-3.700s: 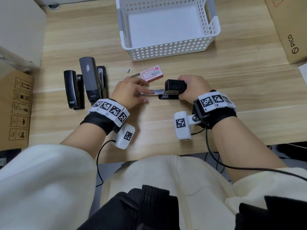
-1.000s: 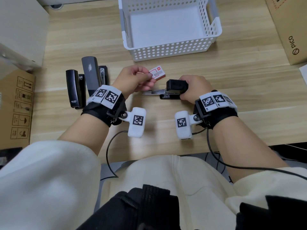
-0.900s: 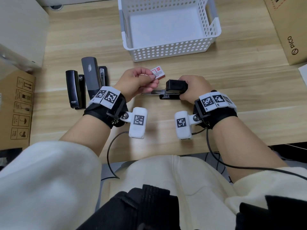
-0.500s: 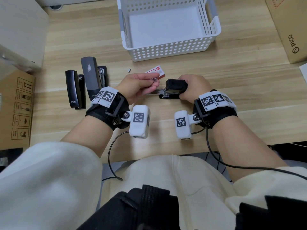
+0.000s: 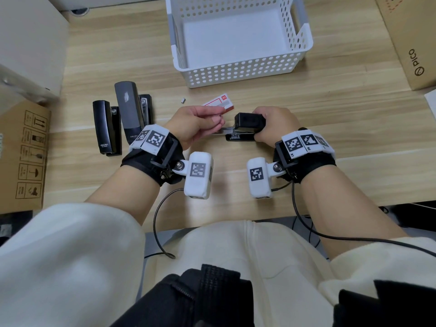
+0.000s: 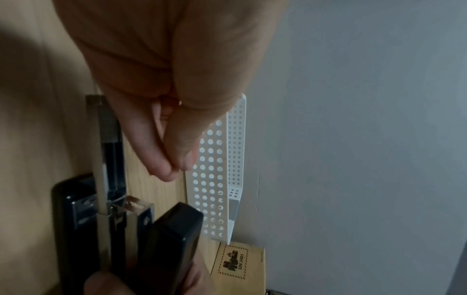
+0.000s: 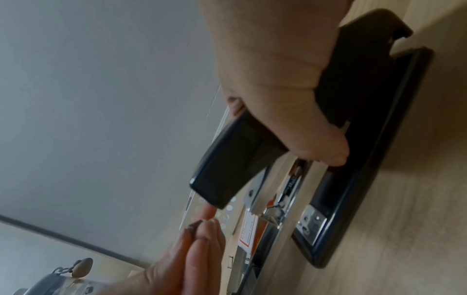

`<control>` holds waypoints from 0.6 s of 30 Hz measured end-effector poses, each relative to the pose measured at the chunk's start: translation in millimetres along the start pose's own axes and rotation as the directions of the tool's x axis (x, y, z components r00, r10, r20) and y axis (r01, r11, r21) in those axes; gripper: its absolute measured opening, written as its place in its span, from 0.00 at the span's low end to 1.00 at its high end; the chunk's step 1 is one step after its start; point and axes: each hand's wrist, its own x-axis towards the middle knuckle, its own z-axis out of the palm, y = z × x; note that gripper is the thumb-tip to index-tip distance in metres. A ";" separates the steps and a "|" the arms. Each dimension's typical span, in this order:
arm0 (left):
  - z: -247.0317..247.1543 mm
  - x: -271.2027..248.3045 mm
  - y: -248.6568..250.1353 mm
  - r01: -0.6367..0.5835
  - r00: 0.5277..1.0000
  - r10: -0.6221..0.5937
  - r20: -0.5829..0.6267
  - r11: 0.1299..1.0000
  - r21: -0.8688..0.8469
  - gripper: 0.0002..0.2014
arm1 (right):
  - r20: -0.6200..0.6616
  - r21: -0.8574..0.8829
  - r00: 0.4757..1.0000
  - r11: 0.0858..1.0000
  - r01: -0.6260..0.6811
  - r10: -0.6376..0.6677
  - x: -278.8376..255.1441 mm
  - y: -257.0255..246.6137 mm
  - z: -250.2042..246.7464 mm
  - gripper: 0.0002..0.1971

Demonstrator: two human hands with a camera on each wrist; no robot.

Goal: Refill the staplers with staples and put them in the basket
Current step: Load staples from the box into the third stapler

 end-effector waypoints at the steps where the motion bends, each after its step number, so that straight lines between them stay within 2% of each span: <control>1: -0.2 0.3 -0.6 -0.019 1.000 0.019 -0.011 0.999 0.046 0.13 | 0.001 0.001 1.000 1.000 0.000 0.000 0.0 0.1 -0.3 0.19; 3: -0.2 1.7 -1.6 -0.055 0.997 0.063 -0.038 0.984 0.170 0.14 | 0.005 0.002 1.000 1.000 -0.001 0.001 -0.2 0.0 -0.3 0.19; 7: -2.2 3.7 -0.6 -0.086 0.991 0.116 -0.060 0.926 0.369 0.10 | 0.008 0.002 1.000 1.000 0.000 0.000 -0.2 0.1 0.0 0.19; 9: -2.4 3.3 1.0 -0.101 0.985 0.150 -0.085 0.902 0.421 0.09 | 0.009 0.001 1.000 1.000 0.001 -0.001 0.0 0.3 -0.1 0.19; 12: -2.9 6.6 -0.4 -0.135 0.968 0.217 -0.126 0.872 0.471 0.15 | 0.004 -0.003 1.000 1.000 -0.001 0.001 0.1 0.8 -0.6 0.19; 14: -3.5 9.3 -2.8 -0.146 0.959 0.249 -0.135 0.843 0.519 0.14 | 0.005 0.001 1.000 1.000 0.001 -0.001 0.0 0.7 -0.7 0.19; 16: -3.3 10.2 -5.0 -0.149 0.949 0.284 -0.135 0.786 0.601 0.12 | 0.004 0.002 1.000 1.000 0.002 -0.002 -0.2 0.7 -0.2 0.19; 18: -2.0 9.2 -6.6 -0.153 0.940 0.326 -0.101 0.666 0.730 0.11 | -0.004 0.004 1.000 1.000 -0.002 0.002 -0.1 0.6 0.4 0.19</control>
